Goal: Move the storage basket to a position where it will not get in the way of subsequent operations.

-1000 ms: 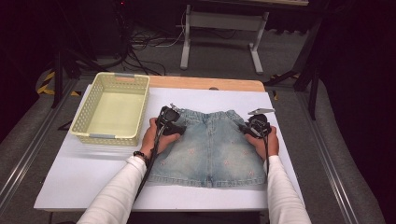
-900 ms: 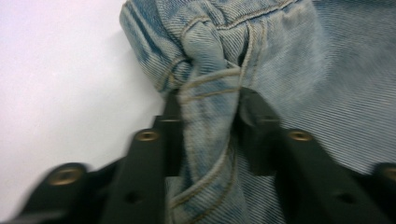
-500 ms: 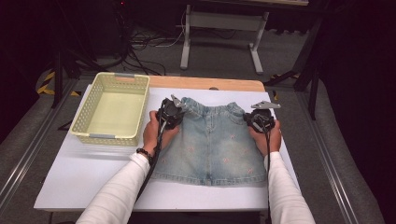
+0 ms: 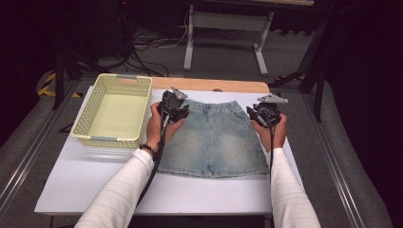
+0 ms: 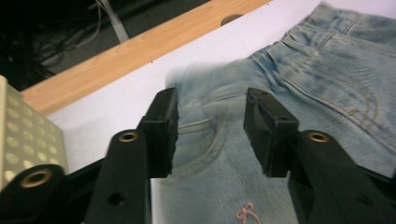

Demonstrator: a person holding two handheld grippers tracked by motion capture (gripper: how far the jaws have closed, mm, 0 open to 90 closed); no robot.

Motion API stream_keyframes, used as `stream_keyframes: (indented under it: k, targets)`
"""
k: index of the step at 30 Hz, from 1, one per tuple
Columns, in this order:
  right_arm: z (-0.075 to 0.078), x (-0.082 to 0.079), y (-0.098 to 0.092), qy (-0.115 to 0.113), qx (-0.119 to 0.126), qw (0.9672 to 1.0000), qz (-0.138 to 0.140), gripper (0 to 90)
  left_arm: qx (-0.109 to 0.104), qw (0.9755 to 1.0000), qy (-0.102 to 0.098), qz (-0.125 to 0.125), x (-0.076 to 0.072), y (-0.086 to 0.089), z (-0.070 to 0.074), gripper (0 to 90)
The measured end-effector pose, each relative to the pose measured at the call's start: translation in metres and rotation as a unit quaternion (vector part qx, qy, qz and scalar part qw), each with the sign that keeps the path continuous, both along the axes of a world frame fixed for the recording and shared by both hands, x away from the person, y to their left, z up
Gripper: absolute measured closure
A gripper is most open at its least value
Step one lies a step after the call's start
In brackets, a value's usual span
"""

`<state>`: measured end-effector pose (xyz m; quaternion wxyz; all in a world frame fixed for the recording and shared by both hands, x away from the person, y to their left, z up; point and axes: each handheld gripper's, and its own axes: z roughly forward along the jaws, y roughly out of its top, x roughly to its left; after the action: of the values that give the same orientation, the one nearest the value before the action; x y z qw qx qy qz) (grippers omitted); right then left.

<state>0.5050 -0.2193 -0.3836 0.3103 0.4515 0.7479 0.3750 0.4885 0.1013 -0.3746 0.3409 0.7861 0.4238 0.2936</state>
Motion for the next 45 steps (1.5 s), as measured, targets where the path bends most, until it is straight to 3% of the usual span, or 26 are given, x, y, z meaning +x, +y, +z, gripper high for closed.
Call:
stream_keyframes:
  k: [4,8,14,19,21,24,27,30,33,37,41,43,45]
  targets:
    - [0.002,-0.015,0.000,-0.011,-0.002,0.9998,0.014,65.3,0.004,0.9990,-0.013,-0.042,-0.022,-0.007,0.002,48.8]
    - [-0.001,-0.038,-0.002,-0.017,0.005,0.9993,0.034,63.7,0.029,0.9953,-0.037,-0.085,-0.053,-0.011,-0.002,45.0]
    - [-0.017,-0.068,-0.009,-0.005,0.007,0.9987,0.050,60.5,0.023,0.9898,-0.035,-0.136,-0.096,0.004,-0.018,40.4]
    - [-0.029,-0.086,-0.016,0.007,0.008,0.9988,0.047,55.6,0.026,0.9862,-0.037,-0.159,-0.125,0.023,-0.034,34.8]
    - [-0.034,-0.094,-0.018,0.014,0.000,0.9989,0.044,53.9,0.020,0.9858,-0.037,-0.162,-0.136,0.033,-0.040,33.0]
    - [-0.041,-0.103,-0.021,0.023,-0.009,0.9989,0.041,50.8,0.038,0.9848,-0.037,-0.165,-0.149,0.046,-0.045,28.6]
    - [-0.047,-0.113,-0.026,0.031,-0.022,0.9989,0.026,46.8,0.040,0.9847,-0.036,-0.166,-0.160,0.061,-0.048,24.3]
    - [-0.052,-0.121,-0.032,0.041,-0.018,0.9988,0.020,43.6,0.041,0.9863,-0.034,-0.156,-0.167,0.078,-0.054,21.1]
    - [-0.059,-0.128,-0.038,0.059,-0.006,0.9982,0.012,41.8,0.032,0.9878,-0.015,-0.152,-0.170,0.095,-0.061,19.8]
    - [-0.067,-0.132,-0.042,0.077,-0.016,0.9969,0.006,39.9,0.030,0.9890,0.005,-0.145,-0.166,0.104,-0.070,20.1]
    - [-0.073,-0.127,-0.049,0.112,0.015,0.9936,0.003,37.7,0.010,0.9895,0.021,-0.142,-0.159,0.106,-0.075,22.9]
    - [-0.072,-0.126,-0.050,0.115,0.014,0.9932,0.007,39.6,0.014,0.9894,0.029,-0.142,-0.157,0.105,-0.078,24.0]
    - [-0.072,-0.127,-0.050,0.115,0.013,0.9931,0.018,48.9,0.012,0.9890,0.041,-0.142,-0.154,0.103,-0.080,26.3]
